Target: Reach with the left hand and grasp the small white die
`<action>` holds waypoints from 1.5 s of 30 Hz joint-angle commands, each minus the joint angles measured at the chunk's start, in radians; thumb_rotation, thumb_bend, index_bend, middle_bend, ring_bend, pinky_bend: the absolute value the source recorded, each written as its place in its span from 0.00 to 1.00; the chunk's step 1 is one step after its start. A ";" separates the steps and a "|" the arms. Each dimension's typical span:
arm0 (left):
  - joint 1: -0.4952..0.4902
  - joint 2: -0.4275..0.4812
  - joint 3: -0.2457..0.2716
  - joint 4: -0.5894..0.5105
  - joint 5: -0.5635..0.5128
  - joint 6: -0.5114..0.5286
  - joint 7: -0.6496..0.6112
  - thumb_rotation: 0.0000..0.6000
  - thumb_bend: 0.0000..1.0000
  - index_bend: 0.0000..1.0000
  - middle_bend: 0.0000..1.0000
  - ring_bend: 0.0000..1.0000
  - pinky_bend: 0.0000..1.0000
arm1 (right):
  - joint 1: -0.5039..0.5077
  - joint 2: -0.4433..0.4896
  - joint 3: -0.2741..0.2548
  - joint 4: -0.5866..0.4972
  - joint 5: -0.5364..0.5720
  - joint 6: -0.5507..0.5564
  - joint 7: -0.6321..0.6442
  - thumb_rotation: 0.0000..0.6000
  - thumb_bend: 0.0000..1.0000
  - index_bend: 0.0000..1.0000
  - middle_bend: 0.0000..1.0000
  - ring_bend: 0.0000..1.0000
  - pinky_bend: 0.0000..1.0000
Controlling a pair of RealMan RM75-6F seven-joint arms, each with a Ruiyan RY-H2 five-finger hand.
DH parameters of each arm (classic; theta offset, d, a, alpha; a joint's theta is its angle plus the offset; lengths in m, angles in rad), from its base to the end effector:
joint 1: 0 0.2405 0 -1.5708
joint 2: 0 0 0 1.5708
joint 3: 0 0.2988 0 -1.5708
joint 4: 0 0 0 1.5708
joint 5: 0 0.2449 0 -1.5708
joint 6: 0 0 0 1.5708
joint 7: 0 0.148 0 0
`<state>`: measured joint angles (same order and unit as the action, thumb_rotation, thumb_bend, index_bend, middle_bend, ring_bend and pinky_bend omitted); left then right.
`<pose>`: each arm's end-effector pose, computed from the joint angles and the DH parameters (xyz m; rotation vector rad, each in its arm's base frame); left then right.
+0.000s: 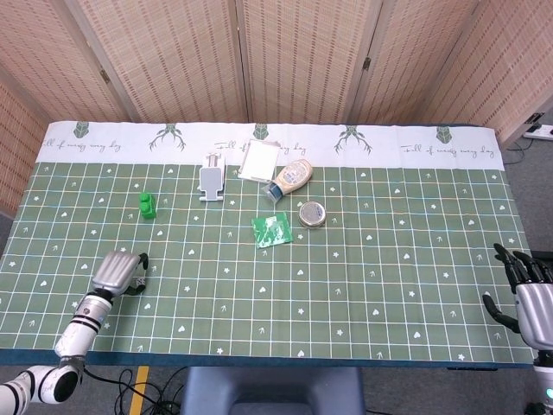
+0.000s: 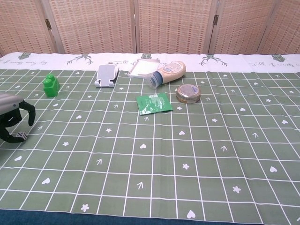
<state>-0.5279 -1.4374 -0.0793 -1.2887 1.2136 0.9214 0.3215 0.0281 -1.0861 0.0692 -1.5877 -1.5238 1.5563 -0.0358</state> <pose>-0.3361 0.3518 0.0006 -1.8052 -0.8640 -0.5402 -0.3722 -0.1751 0.1719 1.3504 -0.7893 0.8631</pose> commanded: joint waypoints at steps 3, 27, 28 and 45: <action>-0.003 0.010 0.009 -0.013 -0.005 -0.009 0.003 1.00 0.27 0.50 0.90 0.80 0.91 | -0.002 -0.001 -0.001 0.002 0.000 0.002 0.001 1.00 0.23 0.10 0.26 0.16 0.21; -0.012 0.012 0.019 -0.020 -0.073 -0.017 0.055 1.00 0.32 0.52 0.90 0.80 0.91 | -0.005 0.000 -0.002 0.003 -0.001 0.001 0.000 1.00 0.23 0.11 0.26 0.16 0.21; -0.013 0.012 0.019 -0.020 -0.076 -0.020 0.054 1.00 0.32 0.53 0.90 0.80 0.91 | -0.005 0.000 -0.002 0.002 0.000 0.001 0.000 1.00 0.23 0.11 0.26 0.16 0.21; -0.010 0.020 0.017 -0.042 0.003 0.031 -0.041 1.00 0.39 0.62 0.91 0.80 0.91 | -0.006 0.000 -0.001 0.000 -0.001 0.003 0.000 1.00 0.23 0.11 0.26 0.16 0.21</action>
<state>-0.5380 -1.4250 -0.0618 -1.3177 1.2039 0.9436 0.2929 0.0218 -1.0858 0.0686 -1.5881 -1.5252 1.5594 -0.0359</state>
